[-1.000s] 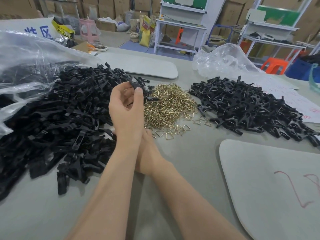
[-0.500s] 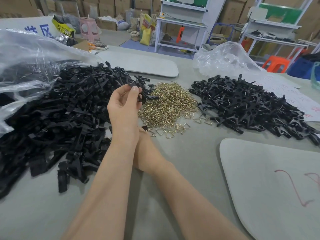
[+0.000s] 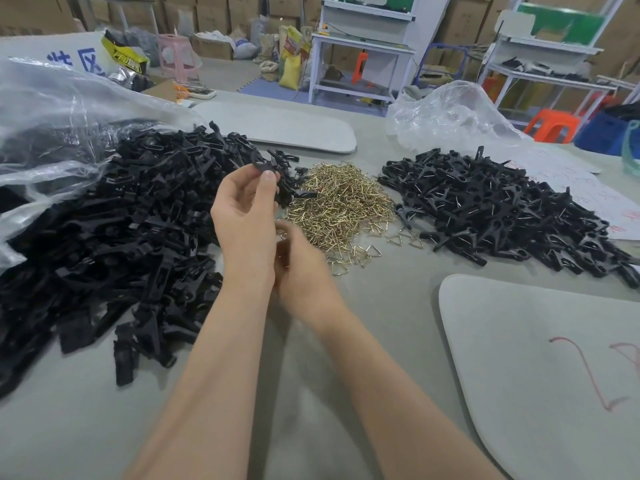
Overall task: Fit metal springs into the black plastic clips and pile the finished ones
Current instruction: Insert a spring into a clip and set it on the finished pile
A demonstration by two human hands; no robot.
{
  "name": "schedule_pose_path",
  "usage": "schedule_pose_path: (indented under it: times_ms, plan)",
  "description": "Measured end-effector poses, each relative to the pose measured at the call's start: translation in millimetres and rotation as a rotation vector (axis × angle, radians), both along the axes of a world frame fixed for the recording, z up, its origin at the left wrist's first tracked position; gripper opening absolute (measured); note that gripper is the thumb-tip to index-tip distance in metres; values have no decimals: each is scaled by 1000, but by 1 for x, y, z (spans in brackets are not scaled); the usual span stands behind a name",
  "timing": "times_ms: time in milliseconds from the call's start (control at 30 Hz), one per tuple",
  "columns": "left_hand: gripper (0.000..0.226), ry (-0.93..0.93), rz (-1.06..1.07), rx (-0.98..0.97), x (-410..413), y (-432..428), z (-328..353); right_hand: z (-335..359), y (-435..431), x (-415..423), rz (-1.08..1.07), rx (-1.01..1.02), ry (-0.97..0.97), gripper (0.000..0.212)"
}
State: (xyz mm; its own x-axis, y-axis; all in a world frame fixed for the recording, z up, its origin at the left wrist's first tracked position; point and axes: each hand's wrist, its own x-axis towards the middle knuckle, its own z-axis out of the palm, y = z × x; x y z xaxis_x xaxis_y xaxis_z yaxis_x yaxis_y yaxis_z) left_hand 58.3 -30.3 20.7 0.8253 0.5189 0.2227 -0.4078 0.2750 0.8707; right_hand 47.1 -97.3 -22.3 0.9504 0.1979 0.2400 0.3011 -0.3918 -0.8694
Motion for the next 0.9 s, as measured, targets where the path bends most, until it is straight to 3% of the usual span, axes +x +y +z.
schedule_pose_path:
  times_ms: [67,200,400,667,900]
  plan:
    - [9,58,-19,-56,1,2,-3,11,-18,8,-98,156,91,49]
    - [6,299,-225,-38,6,0,-12,20,-60,12,-201,306,71,19]
    - [7,392,-427,105,6,-13,-18,19,-72,15,-323,278,-53,17]
    - [11,409,-454,-67,7,-14,-20,17,-65,15,-271,259,-83,24]
    - [12,420,-441,-45,7,-16,-23,12,-63,15,-301,10,-179,13]
